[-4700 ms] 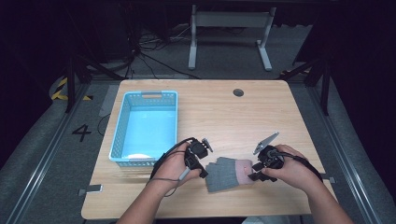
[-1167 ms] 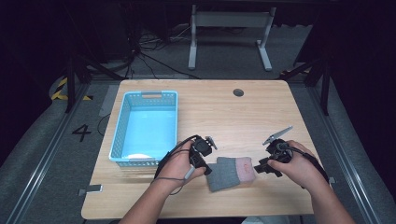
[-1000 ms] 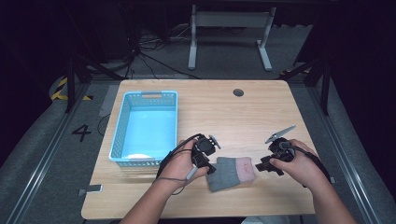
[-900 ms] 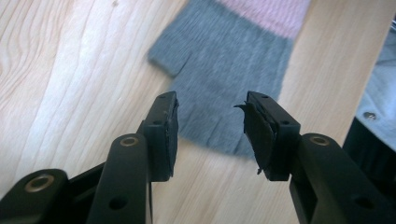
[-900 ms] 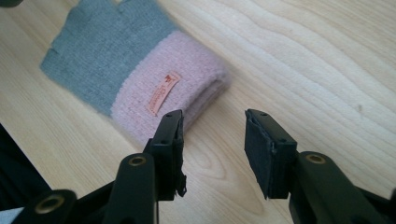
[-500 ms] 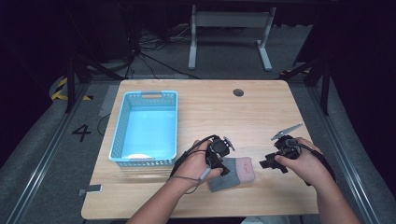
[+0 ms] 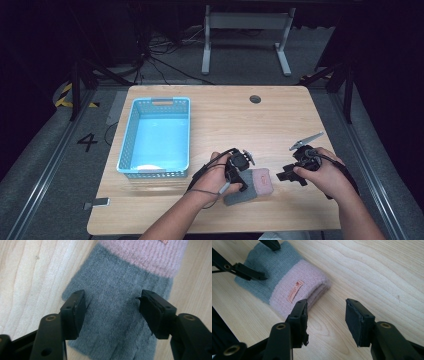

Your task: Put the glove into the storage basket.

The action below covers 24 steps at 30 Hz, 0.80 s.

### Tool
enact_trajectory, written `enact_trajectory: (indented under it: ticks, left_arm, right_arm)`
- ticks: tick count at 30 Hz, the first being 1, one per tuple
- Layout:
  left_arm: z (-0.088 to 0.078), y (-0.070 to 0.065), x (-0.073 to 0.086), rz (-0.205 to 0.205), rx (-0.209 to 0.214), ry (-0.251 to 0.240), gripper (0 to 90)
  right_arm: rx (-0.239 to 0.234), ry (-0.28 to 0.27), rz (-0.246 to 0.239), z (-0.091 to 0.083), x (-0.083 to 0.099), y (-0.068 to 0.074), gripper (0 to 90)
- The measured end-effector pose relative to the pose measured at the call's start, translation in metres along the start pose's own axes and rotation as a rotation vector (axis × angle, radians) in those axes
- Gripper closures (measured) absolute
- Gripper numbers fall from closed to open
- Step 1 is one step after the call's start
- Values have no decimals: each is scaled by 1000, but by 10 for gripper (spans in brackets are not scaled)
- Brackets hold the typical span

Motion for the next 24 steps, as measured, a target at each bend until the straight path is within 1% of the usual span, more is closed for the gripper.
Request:
enact_trajectory:
  ticks: [1,4,7,9,11,13,17,20,22,23,24]
  left_arm:
    - [2,0,0,-3,2,3,354]
    - [4,0,0,-21,-7,17,343]
    - [5,0,1,-36,-6,30,314]
    - [7,0,1,-36,-14,35,287]
    - [8,0,1,-32,-20,32,284]
    - [8,-1,1,-30,-24,36,284]
    - [10,-2,1,-44,-39,46,294]
    - [9,-4,1,-58,-50,51,320]
    - [9,-4,1,-66,-54,55,340]
    - [9,-5,1,-70,-53,57,367]
    - [8,-5,1,-72,-52,57,367]
  right_arm:
    - [-1,-1,-2,0,0,1,527]
    - [-1,-3,-2,0,0,1,524]
    - [1,-2,-7,1,0,1,520]
    - [-5,2,-12,2,0,2,515]
    - [-3,1,-16,3,0,3,512]
    - [-2,-2,-14,3,-1,3,510]
    - [0,-4,-16,2,-1,3,509]
    - [0,-5,-16,2,-1,3,509]
    - [-1,-9,-19,2,-1,3,507]
    - [1,-11,-22,2,-1,3,507]
    - [1,-11,-22,2,-1,3,507]
Point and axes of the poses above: each handheld gripper's, and its own axes: z roughly forward along the jaws, x roughly out of its underside, y roughly to its left, the point moved 3 cm from there along z, roughly forward along the jaws, and after that the axes turned 9 degrees about z, right-handed, at the moved point
